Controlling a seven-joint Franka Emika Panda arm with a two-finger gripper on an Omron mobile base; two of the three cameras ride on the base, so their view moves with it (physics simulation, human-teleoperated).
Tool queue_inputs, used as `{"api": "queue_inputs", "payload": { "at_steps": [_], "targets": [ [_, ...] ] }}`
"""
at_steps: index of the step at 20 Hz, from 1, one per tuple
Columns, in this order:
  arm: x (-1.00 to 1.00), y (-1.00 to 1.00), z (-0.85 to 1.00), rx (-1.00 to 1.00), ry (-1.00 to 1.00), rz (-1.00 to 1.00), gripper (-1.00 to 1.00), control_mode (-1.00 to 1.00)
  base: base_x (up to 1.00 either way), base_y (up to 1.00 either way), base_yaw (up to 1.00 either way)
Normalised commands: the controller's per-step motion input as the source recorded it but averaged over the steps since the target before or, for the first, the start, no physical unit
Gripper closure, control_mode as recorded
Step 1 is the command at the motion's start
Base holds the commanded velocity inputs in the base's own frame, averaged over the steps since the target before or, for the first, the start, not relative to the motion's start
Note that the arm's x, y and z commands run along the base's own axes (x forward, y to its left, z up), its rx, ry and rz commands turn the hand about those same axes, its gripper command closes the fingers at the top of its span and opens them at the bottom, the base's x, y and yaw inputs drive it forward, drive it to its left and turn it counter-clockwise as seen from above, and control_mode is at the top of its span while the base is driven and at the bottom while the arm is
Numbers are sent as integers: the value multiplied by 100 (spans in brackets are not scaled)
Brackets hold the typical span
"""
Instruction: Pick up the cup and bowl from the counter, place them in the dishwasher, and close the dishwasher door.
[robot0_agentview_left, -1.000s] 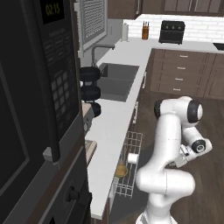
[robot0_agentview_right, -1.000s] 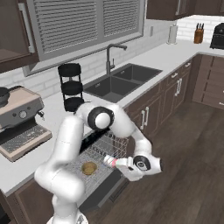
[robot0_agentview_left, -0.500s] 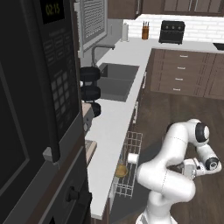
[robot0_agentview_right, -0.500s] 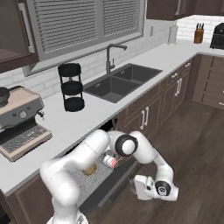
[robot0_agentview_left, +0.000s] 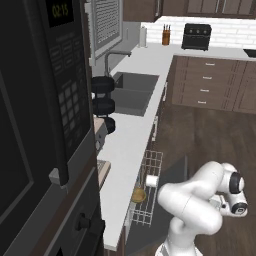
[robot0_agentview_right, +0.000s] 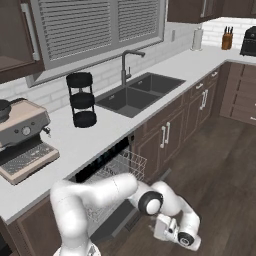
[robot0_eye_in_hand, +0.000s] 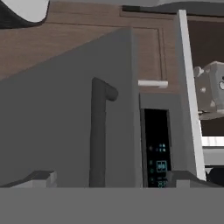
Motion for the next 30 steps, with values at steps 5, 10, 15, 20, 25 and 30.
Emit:
{"api": "queue_inputs", "payload": {
  "at_steps": [5,10,15,20,25,30],
  "targets": [
    [27,51,-55,0,0,-13,-100,-100,0,0,0],
    [41,55,-26,0,0,-9,-100,-100,0,0,0],
    [33,71,0,0,-4,-8,-100,-100,0,0,0],
    [26,78,14,0,-5,-6,-100,-100,0,0,0],
    [27,99,40,0,-7,-7,-100,-100,0,0,0],
    [39,100,45,0,-2,-6,-100,-100,0,0,0]
  ]
}}
